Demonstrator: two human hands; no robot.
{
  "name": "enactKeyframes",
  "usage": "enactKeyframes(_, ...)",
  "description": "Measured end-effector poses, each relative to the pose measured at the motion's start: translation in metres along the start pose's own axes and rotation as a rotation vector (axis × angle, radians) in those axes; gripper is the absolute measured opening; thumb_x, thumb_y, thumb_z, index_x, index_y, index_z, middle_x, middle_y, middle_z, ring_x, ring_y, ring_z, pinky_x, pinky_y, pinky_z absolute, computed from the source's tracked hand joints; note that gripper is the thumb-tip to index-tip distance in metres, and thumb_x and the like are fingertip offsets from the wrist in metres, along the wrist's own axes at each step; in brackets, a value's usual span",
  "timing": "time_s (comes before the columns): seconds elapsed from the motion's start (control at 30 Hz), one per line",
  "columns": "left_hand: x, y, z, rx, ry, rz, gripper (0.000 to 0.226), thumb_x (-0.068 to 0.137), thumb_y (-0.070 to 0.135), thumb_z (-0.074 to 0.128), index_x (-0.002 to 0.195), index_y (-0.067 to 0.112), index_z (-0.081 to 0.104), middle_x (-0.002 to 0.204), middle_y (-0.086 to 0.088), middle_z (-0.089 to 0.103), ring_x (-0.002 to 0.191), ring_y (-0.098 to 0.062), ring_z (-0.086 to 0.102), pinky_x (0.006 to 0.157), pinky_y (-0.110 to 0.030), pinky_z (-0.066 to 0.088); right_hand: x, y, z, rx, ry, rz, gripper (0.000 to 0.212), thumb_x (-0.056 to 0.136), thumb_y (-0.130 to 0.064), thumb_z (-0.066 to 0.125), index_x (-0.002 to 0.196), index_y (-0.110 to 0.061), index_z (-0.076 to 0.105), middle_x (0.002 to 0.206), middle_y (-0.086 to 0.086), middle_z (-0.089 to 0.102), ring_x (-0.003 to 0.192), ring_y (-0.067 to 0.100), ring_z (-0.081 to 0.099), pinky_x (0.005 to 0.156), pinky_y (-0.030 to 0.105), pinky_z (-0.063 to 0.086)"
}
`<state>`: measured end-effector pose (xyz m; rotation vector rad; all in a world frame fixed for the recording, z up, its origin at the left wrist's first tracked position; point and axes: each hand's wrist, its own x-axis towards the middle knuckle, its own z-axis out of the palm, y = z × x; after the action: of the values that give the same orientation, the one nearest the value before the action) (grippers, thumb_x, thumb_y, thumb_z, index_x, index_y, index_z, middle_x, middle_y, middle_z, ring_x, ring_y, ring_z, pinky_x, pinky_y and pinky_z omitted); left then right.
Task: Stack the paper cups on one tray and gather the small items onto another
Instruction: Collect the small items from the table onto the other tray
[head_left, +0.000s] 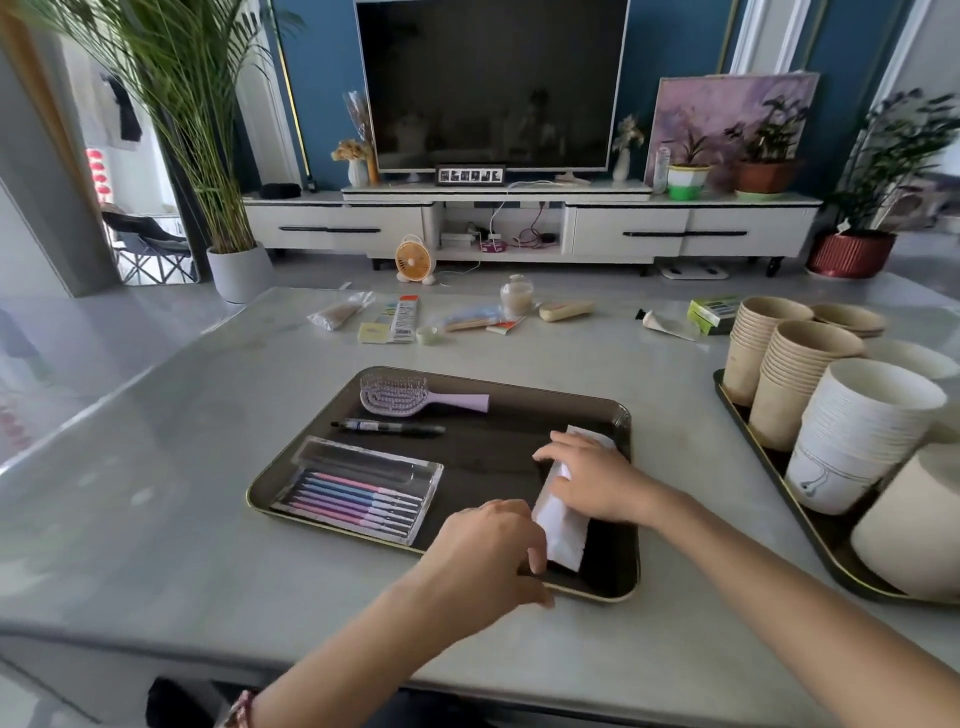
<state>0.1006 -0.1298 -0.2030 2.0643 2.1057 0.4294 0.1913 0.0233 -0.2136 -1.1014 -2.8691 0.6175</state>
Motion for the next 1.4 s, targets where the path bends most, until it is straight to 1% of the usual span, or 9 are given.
enactKeyframes(0.17, 0.019, 0.004, 0.020, 0.073, 0.212, 0.005, 0.033, 0.080, 0.047, 0.062, 0.088, 0.015, 0.061, 0.095, -0.001, 0.063, 0.092, -0.020, 0.056, 0.071, -0.024, 0.029, 0.013, 0.023, -0.014, -0.003, 0.103, -0.075, 0.059, 0.086, 0.013, 0.032, 0.133, -0.018, 0.048, 0.157, 0.002, 0.019, 0.147, 0.016, 0.010, 0.118, 0.033, 0.007)
enactKeyframes(0.27, 0.040, 0.001, 0.029, 0.074, 0.316, -0.013, 0.033, 0.066, 0.048, 0.069, 0.066, 0.017, 0.058, 0.069, 0.004, 0.062, 0.067, -0.017, 0.060, 0.059, -0.020, 0.031, 0.024, 0.028, -0.019, -0.082, 0.114, -0.064, 0.048, 0.093, -0.007, 0.044, 0.138, -0.025, 0.041, 0.158, -0.002, 0.015, 0.147, 0.016, 0.006, 0.118, 0.041, 0.005)
enactKeyframes(0.37, 0.060, -0.003, 0.036, -0.066, 0.323, -0.033, 0.028, 0.079, 0.035, 0.066, 0.081, 0.008, 0.059, 0.088, -0.007, 0.062, 0.087, -0.023, 0.054, 0.068, -0.022, 0.029, 0.034, 0.022, -0.025, -0.088, 0.147, -0.036, 0.050, 0.094, -0.026, 0.048, 0.142, -0.027, 0.034, 0.159, -0.002, 0.014, 0.147, 0.017, 0.005, 0.118, 0.044, 0.006)
enactKeyframes(0.47, 0.077, -0.011, 0.040, -0.170, 0.319, -0.029, 0.026, 0.085, 0.030, 0.062, 0.088, 0.005, 0.058, 0.096, -0.010, 0.059, 0.094, -0.024, 0.050, 0.072, -0.023, 0.030, 0.048, 0.009, -0.028, 0.024, 0.222, -0.062, 0.048, 0.093, -0.024, 0.050, 0.140, -0.024, 0.040, 0.155, 0.001, 0.025, 0.146, 0.017, 0.015, 0.119, 0.039, 0.014)
enactKeyframes(0.67, 0.092, -0.052, -0.001, -0.352, 0.386, -0.051, 0.022, 0.082, 0.033, 0.061, 0.077, 0.012, 0.065, 0.079, 0.005, 0.057, 0.071, -0.009, 0.052, 0.065, -0.019, 0.043, 0.099, -0.031, -0.025, 0.327, 0.288, -0.074, 0.040, 0.091, -0.018, 0.052, 0.131, -0.016, 0.049, 0.137, 0.004, 0.050, 0.128, 0.018, 0.045, 0.105, 0.028, 0.034)
enactKeyframes(0.87, 0.165, -0.139, -0.065, -0.094, 0.289, -0.324, 0.021, 0.090, 0.017, 0.051, 0.107, 0.014, 0.063, 0.110, -0.004, 0.059, 0.100, -0.019, 0.056, 0.079, -0.024, 0.041, 0.134, -0.012, -0.031, 0.138, 0.047, 0.064, 0.047, 0.094, -0.032, 0.047, 0.139, -0.018, 0.038, 0.140, 0.006, 0.044, 0.128, 0.023, 0.044, 0.106, 0.036, 0.037)
enactKeyframes(1.07, 0.279, -0.198, -0.064, 0.017, 0.175, -0.445, 0.044, 0.093, 0.018, 0.047, 0.136, 0.014, 0.040, 0.137, -0.014, 0.047, 0.122, -0.030, 0.047, 0.094, -0.035, 0.040, 0.142, 0.007, -0.028, 0.178, 0.126, 0.048, 0.038, 0.095, -0.030, 0.047, 0.132, -0.022, 0.046, 0.136, -0.004, 0.046, 0.127, 0.015, 0.042, 0.106, 0.030, 0.035)
enactKeyframes(1.2, 0.323, -0.216, -0.042, 0.184, 0.017, -0.446, 0.059, 0.093, 0.019, 0.045, 0.146, 0.018, 0.019, 0.151, -0.012, 0.025, 0.138, -0.034, 0.025, 0.112, -0.050, 0.024, 0.142, 0.014, -0.026, 0.230, 0.155, 0.019, 0.034, 0.095, -0.030, 0.047, 0.128, -0.024, 0.049, 0.133, -0.009, 0.049, 0.125, 0.009, 0.043, 0.107, 0.026, 0.035)
enactKeyframes(1.4, 0.341, -0.239, -0.029, 0.250, 0.045, -0.474, 0.042, 0.092, 0.024, 0.046, 0.132, 0.012, 0.042, 0.132, -0.013, 0.049, 0.121, -0.033, 0.046, 0.101, -0.044, 0.033, 0.150, 0.022, -0.021, 0.249, 0.222, -0.019, 0.028, 0.095, -0.034, 0.045, 0.122, -0.030, 0.051, 0.124, -0.017, 0.048, 0.119, 0.003, 0.041, 0.101, 0.017, 0.031)
